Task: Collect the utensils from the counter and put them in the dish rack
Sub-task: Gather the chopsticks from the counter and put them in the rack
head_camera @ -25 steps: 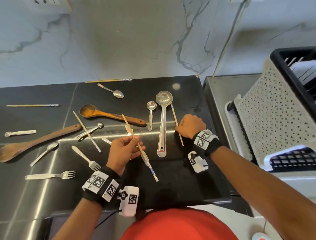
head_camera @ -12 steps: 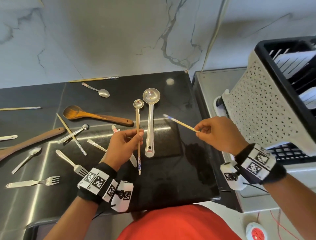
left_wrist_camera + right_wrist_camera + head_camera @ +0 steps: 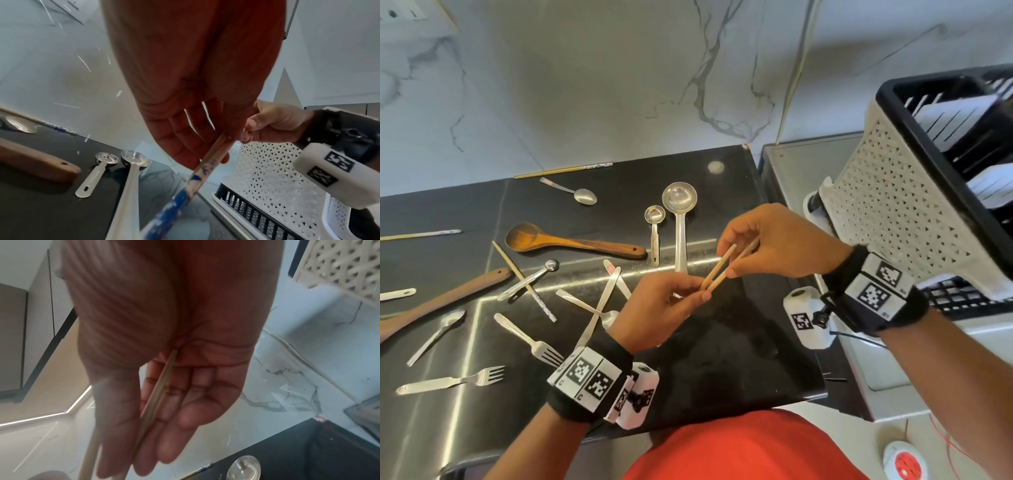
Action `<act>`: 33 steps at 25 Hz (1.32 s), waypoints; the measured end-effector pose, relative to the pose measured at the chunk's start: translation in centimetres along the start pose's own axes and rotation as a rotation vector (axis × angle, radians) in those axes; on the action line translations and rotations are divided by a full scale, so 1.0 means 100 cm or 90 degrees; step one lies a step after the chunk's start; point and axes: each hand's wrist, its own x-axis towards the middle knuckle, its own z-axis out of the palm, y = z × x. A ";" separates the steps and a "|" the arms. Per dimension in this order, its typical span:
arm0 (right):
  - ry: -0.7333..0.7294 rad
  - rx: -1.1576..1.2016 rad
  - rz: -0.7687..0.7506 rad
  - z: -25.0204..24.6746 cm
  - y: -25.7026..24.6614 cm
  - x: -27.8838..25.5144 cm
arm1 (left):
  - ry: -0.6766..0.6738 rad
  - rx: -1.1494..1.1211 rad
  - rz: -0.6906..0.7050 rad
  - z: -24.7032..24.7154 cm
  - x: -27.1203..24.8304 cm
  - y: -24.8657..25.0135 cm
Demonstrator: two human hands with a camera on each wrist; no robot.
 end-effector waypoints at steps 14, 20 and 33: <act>-0.053 0.285 -0.099 0.094 -0.060 0.092 | 0.241 -0.263 -0.130 -0.048 -0.069 -0.029; 0.018 0.134 -0.043 0.132 -0.072 0.168 | 0.378 -0.329 -0.167 -0.115 -0.108 -0.063; -0.072 -0.429 0.095 0.126 0.021 0.383 | 0.545 -0.480 -0.240 -0.210 -0.124 -0.117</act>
